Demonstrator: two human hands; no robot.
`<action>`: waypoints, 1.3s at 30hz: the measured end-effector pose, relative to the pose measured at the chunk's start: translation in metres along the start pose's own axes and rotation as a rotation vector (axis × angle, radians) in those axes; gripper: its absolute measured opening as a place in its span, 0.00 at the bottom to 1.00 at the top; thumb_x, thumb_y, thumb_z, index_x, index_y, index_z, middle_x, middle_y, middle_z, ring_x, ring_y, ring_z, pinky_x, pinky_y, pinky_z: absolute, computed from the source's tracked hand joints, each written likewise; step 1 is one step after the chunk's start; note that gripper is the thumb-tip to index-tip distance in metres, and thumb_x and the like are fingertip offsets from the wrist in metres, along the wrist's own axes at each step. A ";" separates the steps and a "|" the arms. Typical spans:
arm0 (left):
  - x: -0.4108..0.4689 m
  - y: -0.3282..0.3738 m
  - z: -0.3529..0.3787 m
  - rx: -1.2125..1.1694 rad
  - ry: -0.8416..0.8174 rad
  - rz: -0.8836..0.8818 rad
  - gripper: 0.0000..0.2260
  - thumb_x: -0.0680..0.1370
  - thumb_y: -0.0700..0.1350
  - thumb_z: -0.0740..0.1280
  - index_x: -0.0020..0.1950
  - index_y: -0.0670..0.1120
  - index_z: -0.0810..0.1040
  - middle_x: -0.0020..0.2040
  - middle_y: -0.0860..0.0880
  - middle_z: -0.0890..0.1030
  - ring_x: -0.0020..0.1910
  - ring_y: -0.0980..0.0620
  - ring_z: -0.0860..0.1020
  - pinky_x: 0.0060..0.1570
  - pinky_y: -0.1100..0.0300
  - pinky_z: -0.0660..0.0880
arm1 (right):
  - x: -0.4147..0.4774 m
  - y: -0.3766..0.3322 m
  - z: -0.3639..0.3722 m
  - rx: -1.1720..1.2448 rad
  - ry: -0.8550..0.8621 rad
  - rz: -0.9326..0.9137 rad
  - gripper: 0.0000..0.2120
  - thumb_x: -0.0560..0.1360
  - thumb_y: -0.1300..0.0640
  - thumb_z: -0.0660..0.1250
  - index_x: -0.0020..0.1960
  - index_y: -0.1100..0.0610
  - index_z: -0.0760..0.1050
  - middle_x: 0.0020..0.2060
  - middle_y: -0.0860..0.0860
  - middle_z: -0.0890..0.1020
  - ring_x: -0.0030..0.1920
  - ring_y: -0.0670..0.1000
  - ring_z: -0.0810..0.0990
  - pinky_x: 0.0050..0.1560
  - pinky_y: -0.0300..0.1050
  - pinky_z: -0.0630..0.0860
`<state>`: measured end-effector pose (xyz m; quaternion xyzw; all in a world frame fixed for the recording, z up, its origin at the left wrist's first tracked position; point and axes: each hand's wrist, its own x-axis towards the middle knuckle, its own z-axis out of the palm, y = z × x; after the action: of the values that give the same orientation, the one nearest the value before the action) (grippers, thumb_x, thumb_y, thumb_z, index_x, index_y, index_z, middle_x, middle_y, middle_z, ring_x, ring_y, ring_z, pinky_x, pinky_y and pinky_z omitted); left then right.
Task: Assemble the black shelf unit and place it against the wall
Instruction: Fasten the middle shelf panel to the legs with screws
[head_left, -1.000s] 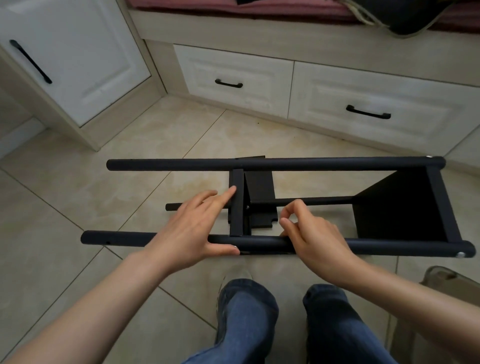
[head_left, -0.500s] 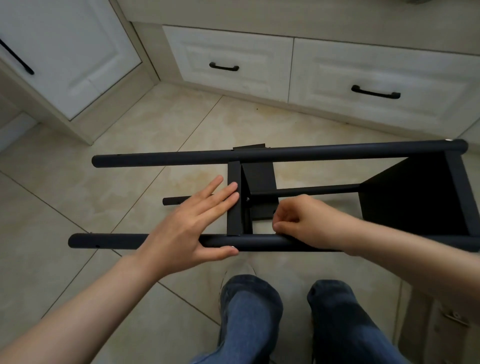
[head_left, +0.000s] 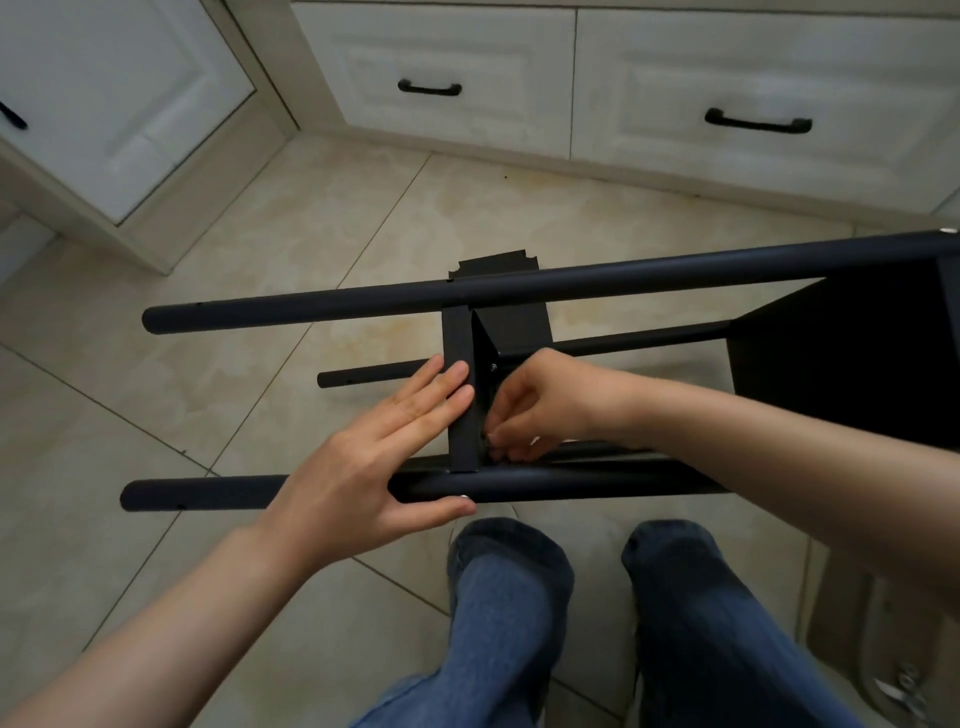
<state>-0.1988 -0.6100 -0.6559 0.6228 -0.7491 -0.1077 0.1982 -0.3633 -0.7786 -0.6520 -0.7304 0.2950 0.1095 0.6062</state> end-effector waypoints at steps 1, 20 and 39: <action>-0.001 0.001 0.001 -0.004 0.001 0.002 0.36 0.76 0.61 0.70 0.78 0.42 0.65 0.80 0.48 0.63 0.80 0.49 0.59 0.77 0.57 0.61 | 0.002 0.000 0.002 0.002 -0.010 -0.022 0.01 0.76 0.62 0.71 0.48 0.59 0.81 0.38 0.51 0.86 0.38 0.46 0.84 0.43 0.39 0.83; -0.006 0.004 0.004 0.020 0.015 0.016 0.37 0.75 0.59 0.72 0.77 0.41 0.67 0.79 0.45 0.65 0.80 0.47 0.61 0.76 0.54 0.62 | 0.011 0.009 0.008 0.160 -0.204 -0.037 0.04 0.78 0.62 0.68 0.46 0.60 0.82 0.41 0.53 0.85 0.43 0.48 0.84 0.50 0.42 0.82; -0.005 0.004 0.002 0.017 0.008 0.012 0.37 0.74 0.59 0.73 0.77 0.41 0.66 0.79 0.45 0.64 0.80 0.47 0.60 0.76 0.52 0.64 | 0.026 0.010 0.006 0.202 -0.417 0.194 0.08 0.78 0.53 0.68 0.48 0.58 0.78 0.41 0.52 0.81 0.47 0.52 0.78 0.55 0.48 0.74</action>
<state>-0.2025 -0.6045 -0.6568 0.6203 -0.7530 -0.0975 0.1967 -0.3464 -0.7815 -0.6751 -0.5961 0.2419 0.2856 0.7103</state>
